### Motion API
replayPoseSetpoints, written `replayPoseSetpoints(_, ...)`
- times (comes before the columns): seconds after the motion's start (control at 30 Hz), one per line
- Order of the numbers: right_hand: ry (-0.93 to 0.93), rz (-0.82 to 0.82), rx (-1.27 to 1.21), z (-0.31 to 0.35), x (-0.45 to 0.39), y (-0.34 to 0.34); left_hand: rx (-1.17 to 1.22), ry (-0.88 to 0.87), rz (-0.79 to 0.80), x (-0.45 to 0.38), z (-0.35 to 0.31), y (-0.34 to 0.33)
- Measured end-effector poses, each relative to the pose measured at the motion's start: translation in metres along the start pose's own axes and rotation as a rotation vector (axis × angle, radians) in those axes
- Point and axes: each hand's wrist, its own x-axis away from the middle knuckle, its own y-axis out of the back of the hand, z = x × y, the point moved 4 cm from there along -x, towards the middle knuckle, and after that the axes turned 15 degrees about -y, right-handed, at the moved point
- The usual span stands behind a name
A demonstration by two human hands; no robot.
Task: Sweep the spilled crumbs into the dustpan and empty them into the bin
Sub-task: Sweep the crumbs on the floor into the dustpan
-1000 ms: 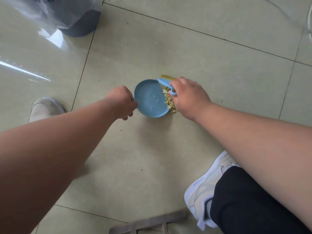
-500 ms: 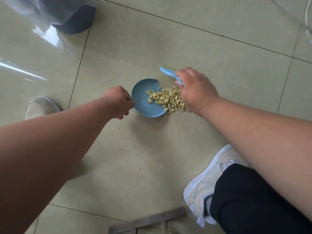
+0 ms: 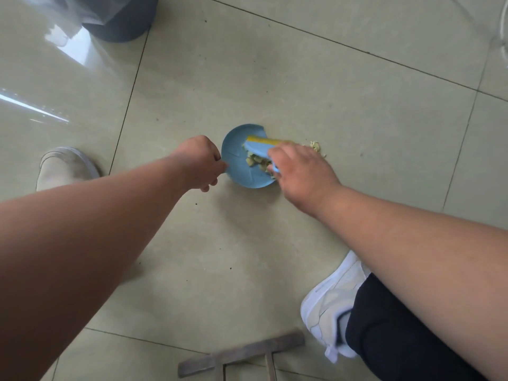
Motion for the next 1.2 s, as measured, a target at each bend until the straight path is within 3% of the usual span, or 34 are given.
replayPoseSetpoints(0.1, 0.077, -0.012, -0.052, 0.027, 0.008, -0.001, -0.005, 0.000, 0.006, 0.001, 0.002, 0.001)
replayPoseSetpoints(0.23, 0.045, -0.045, -0.072, 0.017, 0.005, 0.008, -0.023, -0.003, 0.002, 0.005, 0.007, 0.002)
replayPoseSetpoints(0.4, -0.231, -0.083, -0.021, -0.053, -0.002, 0.032, -0.038, -0.003, 0.009, 0.010, 0.009, 0.000)
replayPoseSetpoints(0.53, -0.357, -0.010, 0.064, -0.093, 0.010, 0.034, -0.028, 0.006, 0.010, 0.013, 0.005, -0.004)
replayPoseSetpoints(0.7, -0.310, 0.053, 0.000, -0.066, 0.019, 0.017, -0.028, 0.014, 0.009, 0.015, 0.000, -0.009)
replayPoseSetpoints(0.97, -0.026, 0.094, -0.129, 0.023, 0.023, 0.004, -0.047, 0.007, 0.009, 0.013, 0.000, -0.012)
replayPoseSetpoints(1.07, -0.032, 0.052, -0.134, 0.010, 0.016, 0.014, -0.073, -0.010, 0.016, 0.013, 0.001, -0.009)
replayPoseSetpoints(1.2, -0.177, -0.008, -0.063, -0.051, 0.008, 0.031, -0.123, -0.022, 0.027, 0.013, 0.001, -0.006)
